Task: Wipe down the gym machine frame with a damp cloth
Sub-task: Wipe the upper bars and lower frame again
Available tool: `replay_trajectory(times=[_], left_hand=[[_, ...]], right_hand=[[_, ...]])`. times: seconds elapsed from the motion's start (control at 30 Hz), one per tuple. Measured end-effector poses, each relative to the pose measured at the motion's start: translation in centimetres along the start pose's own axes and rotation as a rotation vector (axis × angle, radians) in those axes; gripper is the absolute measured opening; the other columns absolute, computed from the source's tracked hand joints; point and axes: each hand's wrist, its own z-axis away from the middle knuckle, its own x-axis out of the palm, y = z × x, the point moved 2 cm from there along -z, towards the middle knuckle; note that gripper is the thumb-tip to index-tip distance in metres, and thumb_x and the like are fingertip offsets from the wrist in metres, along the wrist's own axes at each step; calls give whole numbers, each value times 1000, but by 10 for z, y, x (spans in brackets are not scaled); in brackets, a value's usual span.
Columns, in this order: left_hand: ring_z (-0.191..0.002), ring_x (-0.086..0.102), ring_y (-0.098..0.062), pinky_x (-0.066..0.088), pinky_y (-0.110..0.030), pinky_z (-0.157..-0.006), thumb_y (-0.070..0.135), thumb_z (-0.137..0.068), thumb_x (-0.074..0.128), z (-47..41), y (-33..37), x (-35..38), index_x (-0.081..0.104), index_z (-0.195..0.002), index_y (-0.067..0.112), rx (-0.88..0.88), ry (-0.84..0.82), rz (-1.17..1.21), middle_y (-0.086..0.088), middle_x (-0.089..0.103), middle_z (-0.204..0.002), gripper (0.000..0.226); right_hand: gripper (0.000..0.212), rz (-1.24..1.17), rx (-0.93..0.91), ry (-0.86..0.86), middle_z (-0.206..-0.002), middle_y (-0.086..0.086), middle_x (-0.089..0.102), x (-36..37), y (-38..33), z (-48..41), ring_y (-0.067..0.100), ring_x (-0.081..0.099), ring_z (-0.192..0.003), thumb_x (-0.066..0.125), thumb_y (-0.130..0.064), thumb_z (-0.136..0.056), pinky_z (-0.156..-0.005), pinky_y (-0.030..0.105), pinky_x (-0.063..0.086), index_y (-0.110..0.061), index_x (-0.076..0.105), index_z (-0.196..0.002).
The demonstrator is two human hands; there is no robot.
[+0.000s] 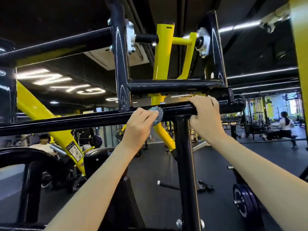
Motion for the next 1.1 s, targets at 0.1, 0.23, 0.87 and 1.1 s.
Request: replay_trajectory(times=[0.1,0.23,0.87,1.1], left_hand=[[-75,50,-21,50,-32,-69,-7,-91,55,-23,26,24,71,-95,-4,42,-13,41,-13,66,-79,17],[-76,56,-22,50,-29,-78,-7,-85,64,-26,19,22,70,-99,-3,185,-105,57,-13,67,-85,16],[-94,54,-29,40,-32,-78,-7,-88,47,-23,-4,-6,67,-114,5,-700,-158,-33,-12,63,-95,35],[-95,48,-23,36,-27,-77,-3,-91,49,-89,96,53,65,-114,5,-665,-165,107,-9,60,-99,30]], right_hand=[[51,43,5,9,-120,4,59,3,1,-1,23,47,-123,56,2,-75,-116,36,13,-11,57,-125],[52,56,-16,24,-120,4,60,4,2,-1,24,48,-122,58,2,-75,-115,35,14,-10,58,-125],[82,225,-7,190,-158,19,16,-51,11,28,30,9,-148,50,8,-71,-122,40,2,-2,24,-149],[72,-52,291,22,-142,10,48,-81,42,26,16,60,-85,48,5,-91,-70,16,43,-13,17,-153]])
